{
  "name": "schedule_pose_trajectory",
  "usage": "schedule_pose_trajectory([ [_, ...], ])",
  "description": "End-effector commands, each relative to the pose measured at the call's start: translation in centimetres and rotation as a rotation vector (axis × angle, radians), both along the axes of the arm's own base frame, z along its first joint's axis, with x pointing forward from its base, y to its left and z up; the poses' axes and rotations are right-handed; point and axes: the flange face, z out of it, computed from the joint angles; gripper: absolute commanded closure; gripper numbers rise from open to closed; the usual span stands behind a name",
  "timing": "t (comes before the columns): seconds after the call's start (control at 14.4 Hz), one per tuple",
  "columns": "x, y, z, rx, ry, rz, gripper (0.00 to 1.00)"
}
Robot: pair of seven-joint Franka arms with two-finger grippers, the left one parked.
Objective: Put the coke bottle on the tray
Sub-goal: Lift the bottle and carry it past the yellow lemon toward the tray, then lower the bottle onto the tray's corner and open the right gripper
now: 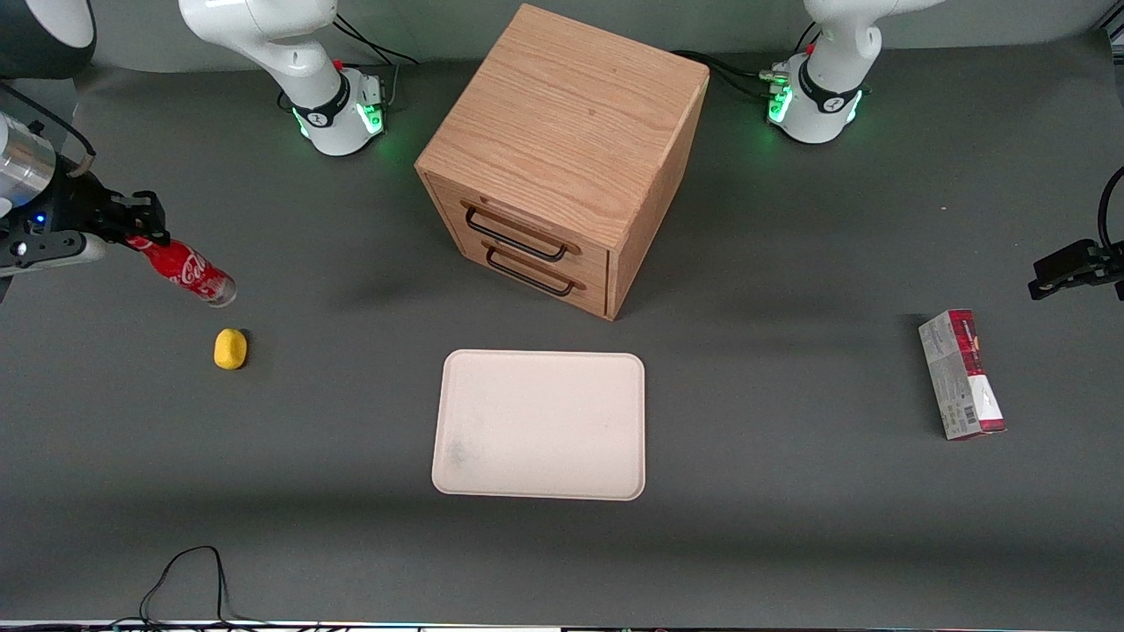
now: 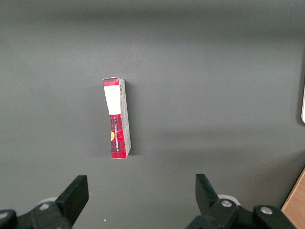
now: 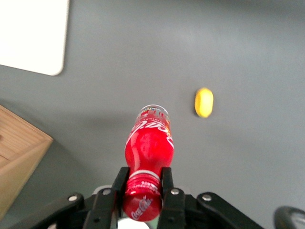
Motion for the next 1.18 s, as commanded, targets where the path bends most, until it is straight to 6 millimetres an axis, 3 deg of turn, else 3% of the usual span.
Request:
schedule_pose_trajectory([
  [0.0,4.3,5.0,3.4,0.046,-0.019,-0.009,0.99],
  [0.21,6.9,10.2,4.1,0.07,-0.047,0.021,0.99],
  [0.48,10.5,15.1,1.4,0.114,-0.051,0.055,0.98],
  [1.11,14.8,19.1,-7.0,0.165,-0.056,0.091,0.98],
])
